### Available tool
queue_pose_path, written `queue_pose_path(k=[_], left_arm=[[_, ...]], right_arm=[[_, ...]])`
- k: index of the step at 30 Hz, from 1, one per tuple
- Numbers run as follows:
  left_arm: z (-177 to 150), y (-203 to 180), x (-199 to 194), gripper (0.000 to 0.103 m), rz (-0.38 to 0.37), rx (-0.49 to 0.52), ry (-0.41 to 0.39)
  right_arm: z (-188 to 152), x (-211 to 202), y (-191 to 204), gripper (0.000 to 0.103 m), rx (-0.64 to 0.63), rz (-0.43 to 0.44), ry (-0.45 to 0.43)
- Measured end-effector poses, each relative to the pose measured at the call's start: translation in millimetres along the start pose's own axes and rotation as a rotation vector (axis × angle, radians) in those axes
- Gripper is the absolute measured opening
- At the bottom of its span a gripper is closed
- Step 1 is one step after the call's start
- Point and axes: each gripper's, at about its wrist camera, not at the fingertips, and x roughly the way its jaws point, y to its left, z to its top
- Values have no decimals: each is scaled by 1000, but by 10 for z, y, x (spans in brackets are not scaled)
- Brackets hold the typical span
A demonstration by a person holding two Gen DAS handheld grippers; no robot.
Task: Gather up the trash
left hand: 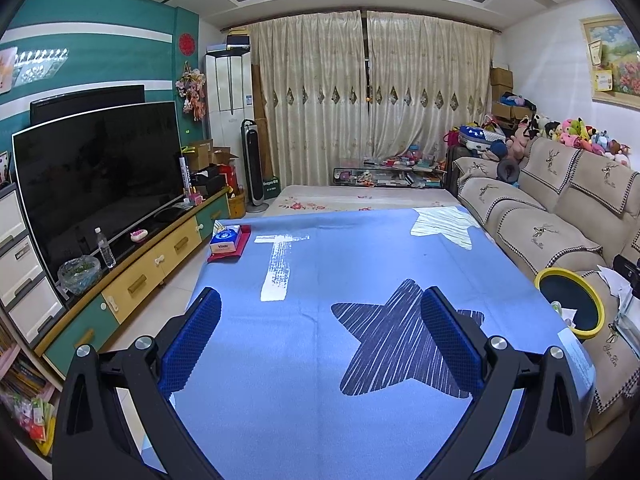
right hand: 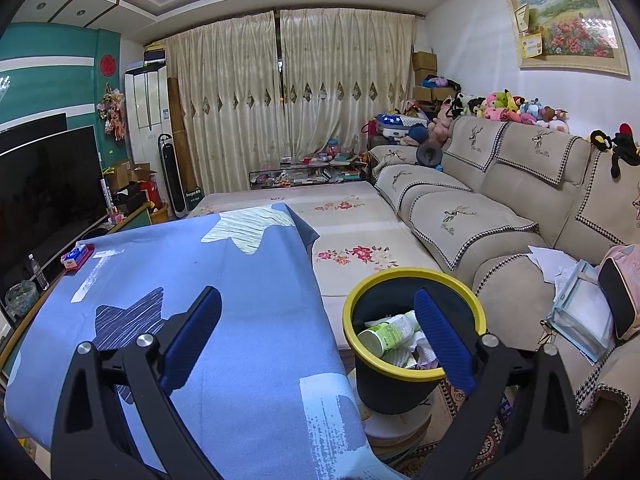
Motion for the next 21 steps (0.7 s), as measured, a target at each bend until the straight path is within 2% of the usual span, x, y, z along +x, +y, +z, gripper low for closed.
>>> queue_pose_path(k=[21], left_arm=[[-16, 13, 21, 98, 7, -6, 12]], right_arm=[[-32, 61, 12, 92, -1, 6, 12]])
